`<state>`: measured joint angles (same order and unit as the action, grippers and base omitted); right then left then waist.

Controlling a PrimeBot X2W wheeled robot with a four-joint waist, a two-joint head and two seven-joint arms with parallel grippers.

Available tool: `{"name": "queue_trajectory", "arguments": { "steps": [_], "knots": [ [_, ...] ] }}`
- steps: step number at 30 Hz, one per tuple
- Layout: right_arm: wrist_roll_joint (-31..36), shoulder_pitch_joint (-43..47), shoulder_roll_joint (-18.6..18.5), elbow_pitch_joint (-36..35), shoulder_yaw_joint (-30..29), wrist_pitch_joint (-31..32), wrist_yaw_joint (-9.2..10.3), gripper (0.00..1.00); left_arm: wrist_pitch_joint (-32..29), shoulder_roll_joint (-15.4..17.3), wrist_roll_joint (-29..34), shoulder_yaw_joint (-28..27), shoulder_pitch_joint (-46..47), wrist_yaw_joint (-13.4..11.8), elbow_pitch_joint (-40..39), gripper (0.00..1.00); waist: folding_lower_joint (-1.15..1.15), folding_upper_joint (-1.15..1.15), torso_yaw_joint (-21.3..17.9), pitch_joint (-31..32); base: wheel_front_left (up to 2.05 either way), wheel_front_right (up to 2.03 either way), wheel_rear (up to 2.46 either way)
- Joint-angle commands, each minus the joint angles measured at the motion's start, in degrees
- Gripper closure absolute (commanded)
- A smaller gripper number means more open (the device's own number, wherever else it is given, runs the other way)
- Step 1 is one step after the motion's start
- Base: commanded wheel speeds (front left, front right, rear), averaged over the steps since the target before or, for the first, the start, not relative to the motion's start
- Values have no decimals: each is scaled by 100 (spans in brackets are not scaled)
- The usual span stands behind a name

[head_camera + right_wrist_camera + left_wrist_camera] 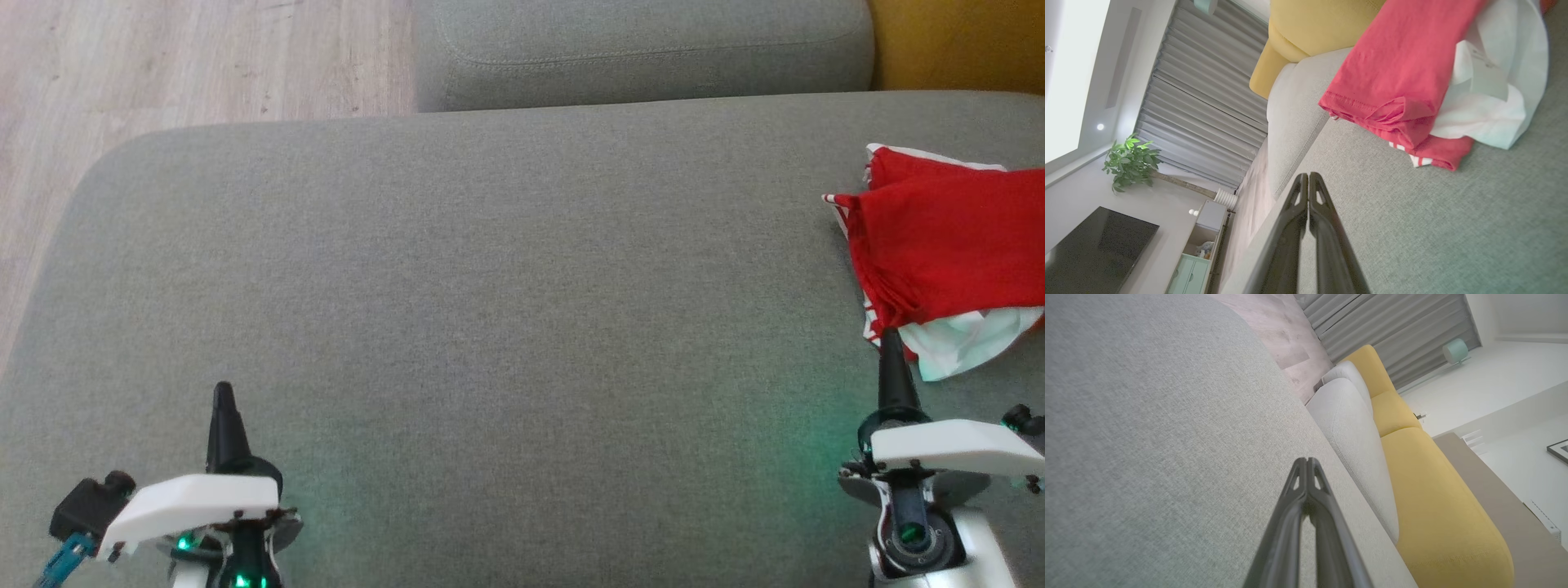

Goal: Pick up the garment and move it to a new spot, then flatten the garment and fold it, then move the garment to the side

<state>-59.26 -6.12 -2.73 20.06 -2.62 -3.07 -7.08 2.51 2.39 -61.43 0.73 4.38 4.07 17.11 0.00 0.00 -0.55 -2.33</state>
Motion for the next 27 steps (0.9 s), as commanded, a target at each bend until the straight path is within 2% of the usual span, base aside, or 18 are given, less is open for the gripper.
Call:
{"name": "queue_trajectory", "arguments": {
  "steps": [1, 27],
  "knots": [
    [-204, -99, -64, -248, 29, 58, -25, 100, -46, 29, -173, -175, 200, 39, -213, 100, 0, 0, 2, 8, 0, 0, 0],
    [-1821, -48, -64, -433, -152, 493, -33, 100, -485, 39, -1666, -458, 190, 195, -260, 100, 0, 0, 29, 115, 0, 0, 0]
  ]
}}
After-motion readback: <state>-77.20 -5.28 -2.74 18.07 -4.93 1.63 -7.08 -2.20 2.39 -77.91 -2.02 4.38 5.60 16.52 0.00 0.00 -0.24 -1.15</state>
